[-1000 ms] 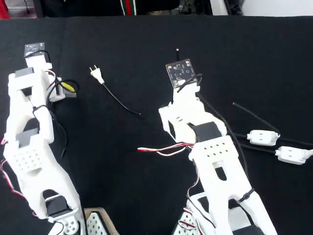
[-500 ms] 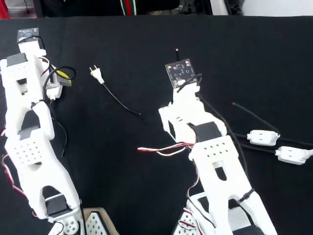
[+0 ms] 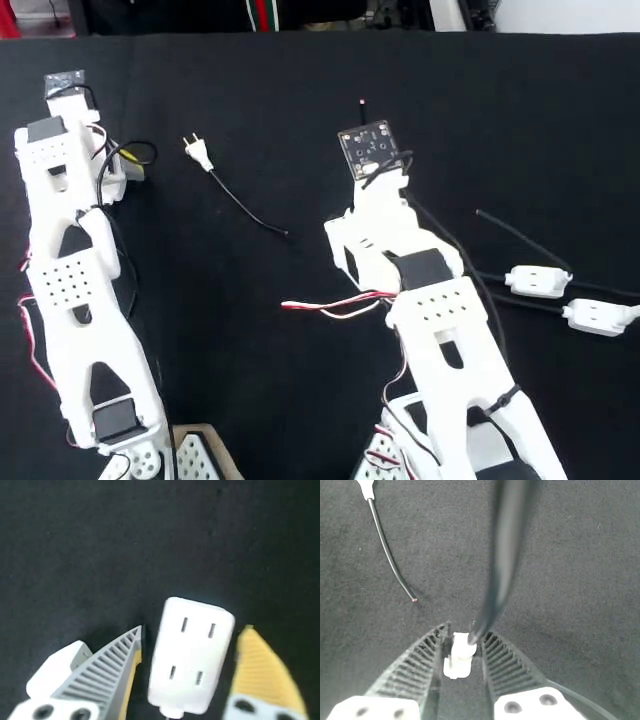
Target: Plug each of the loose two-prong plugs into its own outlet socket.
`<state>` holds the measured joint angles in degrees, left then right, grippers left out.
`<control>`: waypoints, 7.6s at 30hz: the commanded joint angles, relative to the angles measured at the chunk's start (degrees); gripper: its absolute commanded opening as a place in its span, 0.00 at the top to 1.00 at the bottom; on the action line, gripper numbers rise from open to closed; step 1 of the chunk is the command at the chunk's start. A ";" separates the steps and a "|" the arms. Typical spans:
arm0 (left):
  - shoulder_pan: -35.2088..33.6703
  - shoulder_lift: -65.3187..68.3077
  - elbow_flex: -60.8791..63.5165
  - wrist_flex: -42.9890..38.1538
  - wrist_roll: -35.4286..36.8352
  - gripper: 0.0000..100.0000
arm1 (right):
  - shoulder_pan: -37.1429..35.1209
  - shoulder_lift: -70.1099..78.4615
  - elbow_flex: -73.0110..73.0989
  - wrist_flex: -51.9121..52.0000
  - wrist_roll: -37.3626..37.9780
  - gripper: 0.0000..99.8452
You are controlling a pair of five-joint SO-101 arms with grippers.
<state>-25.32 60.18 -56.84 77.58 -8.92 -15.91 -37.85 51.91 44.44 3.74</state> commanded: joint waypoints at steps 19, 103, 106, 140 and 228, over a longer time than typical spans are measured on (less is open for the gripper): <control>10.42 2.81 -20.88 23.47 -6.86 0.97 | 0.79 -0.40 -3.21 -0.18 0.26 0.99; -1.71 -119.03 134.73 -27.43 -11.60 0.70 | -22.15 -8.48 8.57 -4.31 -12.31 0.99; -7.25 -119.03 135.08 -27.25 -11.60 0.70 | -26.29 -8.48 14.99 -12.84 -14.59 0.99; -9.36 -118.95 137.27 -28.92 -11.69 0.70 | -24.44 11.91 17.36 -41.05 -4.75 0.99; -9.27 -118.95 137.98 -28.92 -14.42 0.70 | 48.18 18.07 10.07 -40.18 48.53 0.99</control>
<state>-35.16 -57.71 81.36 49.27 -23.16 26.46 -20.53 63.60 8.48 49.27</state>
